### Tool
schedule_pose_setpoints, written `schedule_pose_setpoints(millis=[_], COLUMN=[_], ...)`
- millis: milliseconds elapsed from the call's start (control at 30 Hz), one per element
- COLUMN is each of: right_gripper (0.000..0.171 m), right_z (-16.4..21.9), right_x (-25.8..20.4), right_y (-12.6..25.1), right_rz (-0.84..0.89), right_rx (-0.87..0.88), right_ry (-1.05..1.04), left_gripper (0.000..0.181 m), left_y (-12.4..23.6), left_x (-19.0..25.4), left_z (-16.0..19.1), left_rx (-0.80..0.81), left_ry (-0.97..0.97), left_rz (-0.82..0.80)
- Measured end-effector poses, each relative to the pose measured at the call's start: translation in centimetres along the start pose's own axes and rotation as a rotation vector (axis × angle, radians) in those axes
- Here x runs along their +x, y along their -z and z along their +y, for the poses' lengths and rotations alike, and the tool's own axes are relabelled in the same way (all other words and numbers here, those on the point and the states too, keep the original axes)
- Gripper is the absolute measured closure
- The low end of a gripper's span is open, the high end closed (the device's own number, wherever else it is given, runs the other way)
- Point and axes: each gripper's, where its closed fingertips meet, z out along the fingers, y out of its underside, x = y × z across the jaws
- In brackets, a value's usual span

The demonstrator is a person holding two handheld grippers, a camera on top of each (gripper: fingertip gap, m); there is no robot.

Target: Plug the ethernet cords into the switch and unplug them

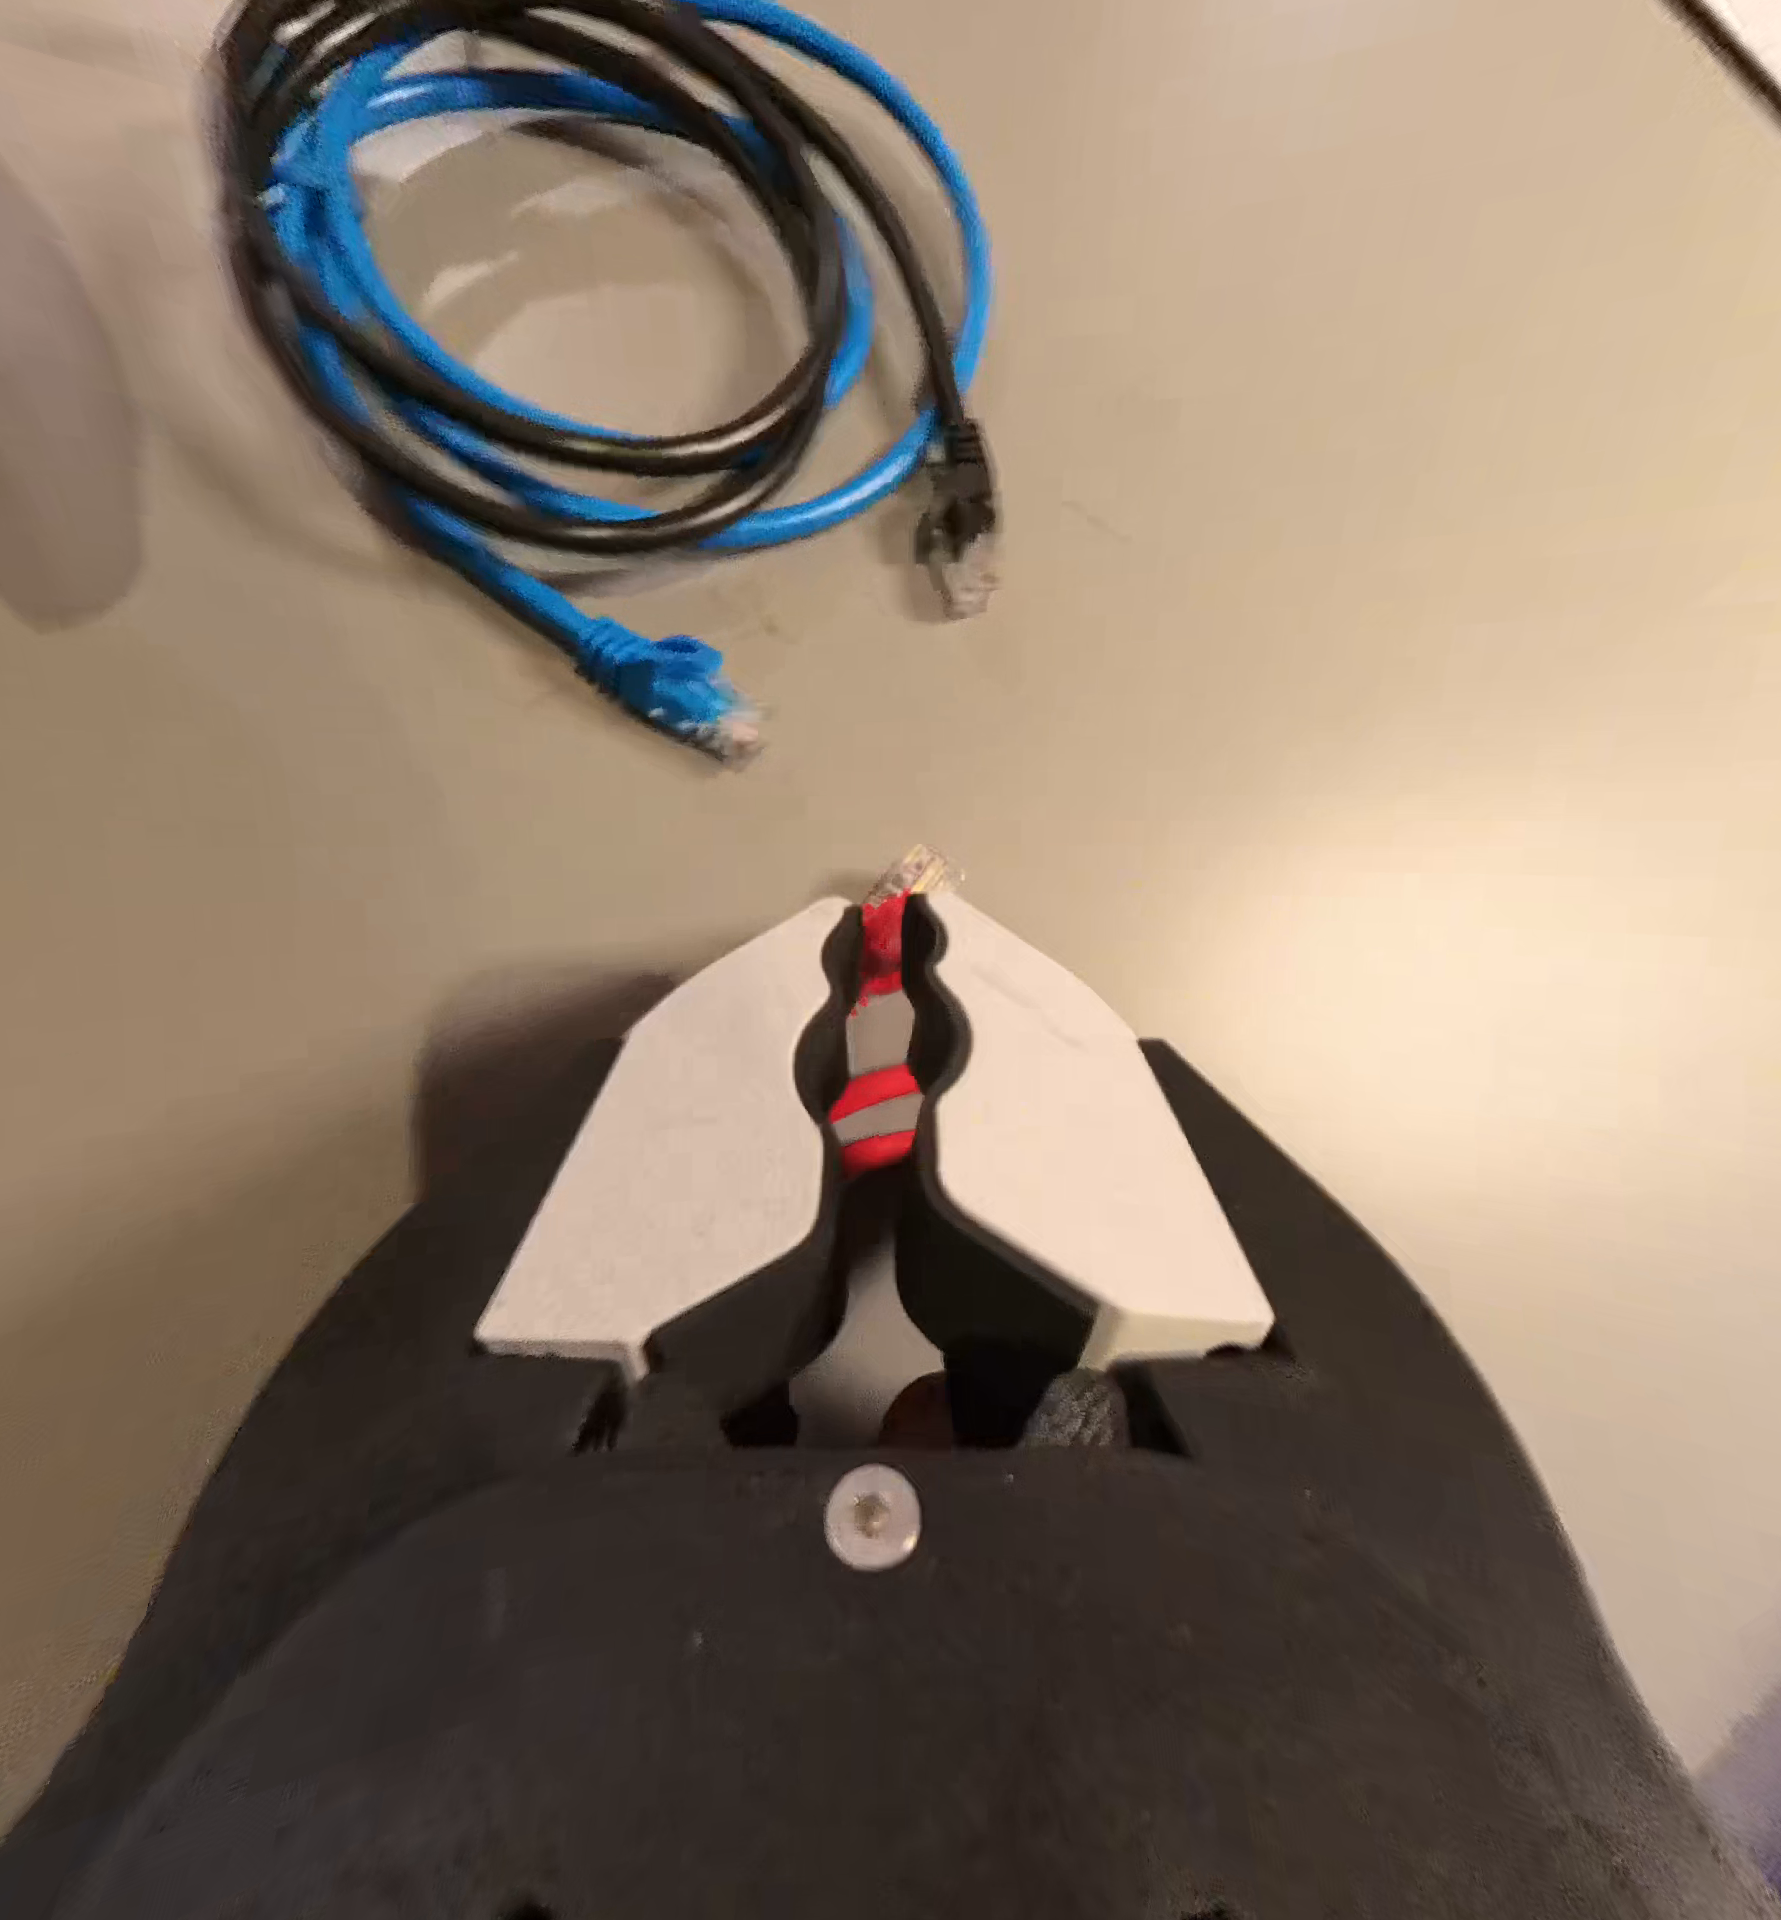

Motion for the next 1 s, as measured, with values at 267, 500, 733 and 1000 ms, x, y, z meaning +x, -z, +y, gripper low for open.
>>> schedule_pose_setpoints(millis=[267, 500, 733, 1000], right_gripper=[0.158, 0.136, 0.146, 0.150], right_z=[0.1, 0.5, 1.7, 2.1], right_x=[-4.0, -3.9, -4.7, -5.8], right_y=[2.9, 3.0, 1.0, 1.8], right_rz=[-0.160, -0.151, -0.149, -0.179], right_rx=[0.051, 0.004, -0.111, -0.085], right_ry=[0.256, 0.108, 0.108, 0.278], left_gripper=[0.156, 0.156, 0.156, 0.156], left_y=[-0.1, -0.2, -0.2, -0.3], left_x=[0.0, -0.1, -0.2, -0.3], left_z=[0.1, 0.2, 0.3, 0.4], left_rx=[-0.007, -0.017, -0.019, -0.027], left_ry=[0.003, 0.007, 0.008, 0.010], left_rz=[-0.002, -0.006, -0.012, -0.017])
